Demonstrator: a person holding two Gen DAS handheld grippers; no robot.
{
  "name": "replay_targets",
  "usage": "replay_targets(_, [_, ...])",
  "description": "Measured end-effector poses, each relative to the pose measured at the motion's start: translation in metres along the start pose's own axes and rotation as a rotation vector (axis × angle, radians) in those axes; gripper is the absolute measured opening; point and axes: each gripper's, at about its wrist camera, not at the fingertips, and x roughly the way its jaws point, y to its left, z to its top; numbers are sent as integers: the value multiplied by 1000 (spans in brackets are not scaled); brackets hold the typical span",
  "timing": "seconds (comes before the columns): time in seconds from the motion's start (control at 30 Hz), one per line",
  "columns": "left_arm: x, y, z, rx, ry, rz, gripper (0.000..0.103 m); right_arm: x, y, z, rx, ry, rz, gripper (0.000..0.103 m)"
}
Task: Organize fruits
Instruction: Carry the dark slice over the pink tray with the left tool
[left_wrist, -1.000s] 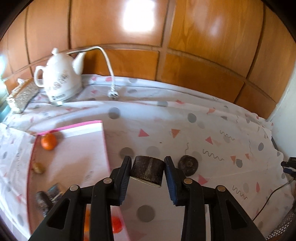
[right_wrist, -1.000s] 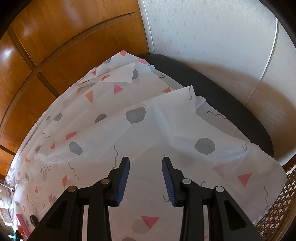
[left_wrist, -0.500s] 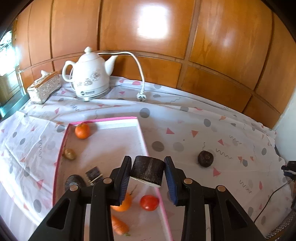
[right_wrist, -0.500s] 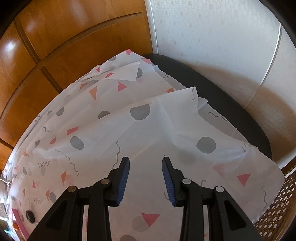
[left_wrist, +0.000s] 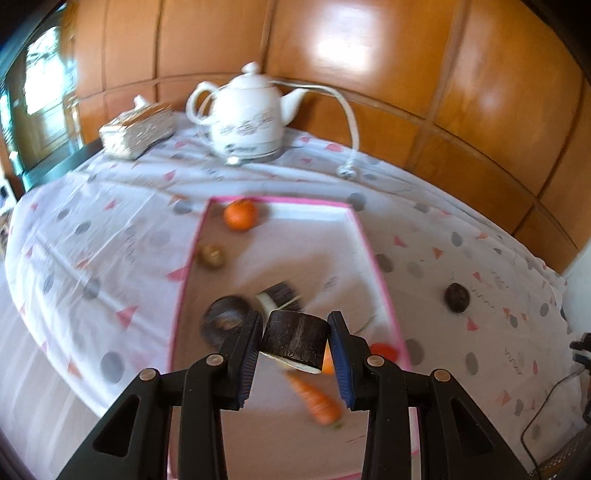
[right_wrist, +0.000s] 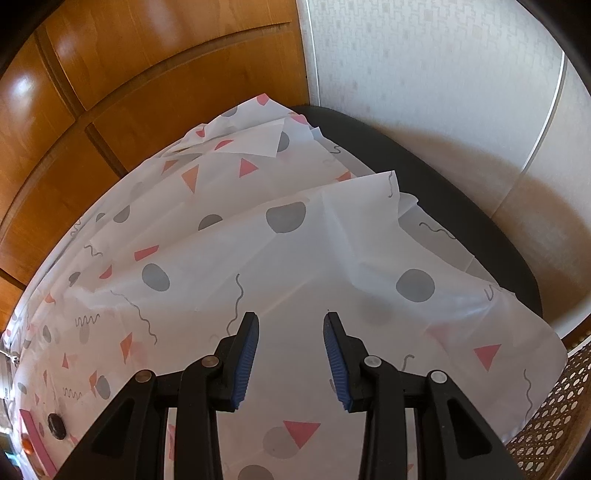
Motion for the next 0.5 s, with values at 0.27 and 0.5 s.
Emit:
replay_targets(0.27, [8,37,-21,-72,55,27,37,1,3,-2,-16,0,1,37])
replay_targets(0.5, [17,40,-29,-75,74,50,37,1,3,-2,-17,0,-2,37])
